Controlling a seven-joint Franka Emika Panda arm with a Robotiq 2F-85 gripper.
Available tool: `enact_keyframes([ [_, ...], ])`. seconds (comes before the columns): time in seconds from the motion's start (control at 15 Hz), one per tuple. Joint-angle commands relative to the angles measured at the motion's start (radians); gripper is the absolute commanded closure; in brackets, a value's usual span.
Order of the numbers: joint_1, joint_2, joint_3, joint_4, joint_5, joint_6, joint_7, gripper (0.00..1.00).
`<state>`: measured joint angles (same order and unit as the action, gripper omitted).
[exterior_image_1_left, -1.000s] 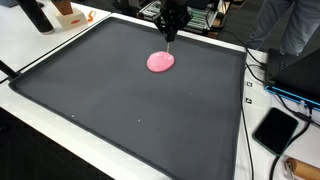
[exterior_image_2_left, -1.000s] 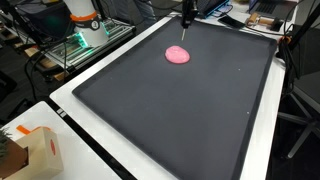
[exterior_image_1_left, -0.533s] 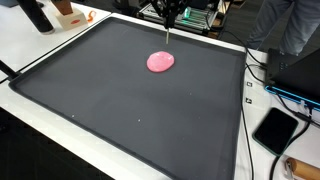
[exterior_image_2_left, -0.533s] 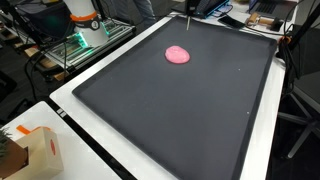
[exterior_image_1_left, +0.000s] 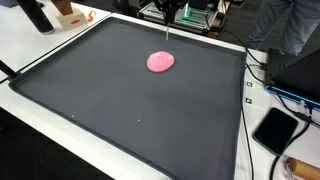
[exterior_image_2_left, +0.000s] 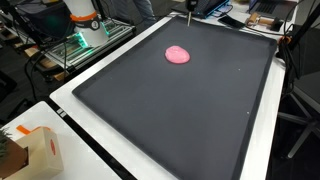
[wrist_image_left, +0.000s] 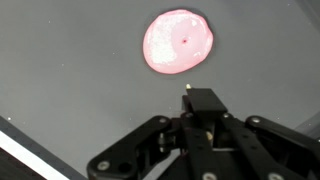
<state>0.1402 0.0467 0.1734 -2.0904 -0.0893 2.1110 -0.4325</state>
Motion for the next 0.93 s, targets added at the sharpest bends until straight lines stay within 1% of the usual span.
enact_keyframes([
  [0.0,0.004,0.000,-0.004,0.002,0.000,-0.002,0.000,0.87],
  [0.07,0.004,0.017,-0.005,-0.003,-0.010,0.015,0.001,0.97],
  [0.13,0.001,0.030,-0.004,-0.007,0.020,0.026,-0.030,0.97],
  [0.73,-0.031,0.124,-0.001,-0.044,0.065,0.137,-0.108,0.97],
  [0.87,-0.038,0.138,-0.002,-0.053,0.058,0.153,-0.109,0.97],
])
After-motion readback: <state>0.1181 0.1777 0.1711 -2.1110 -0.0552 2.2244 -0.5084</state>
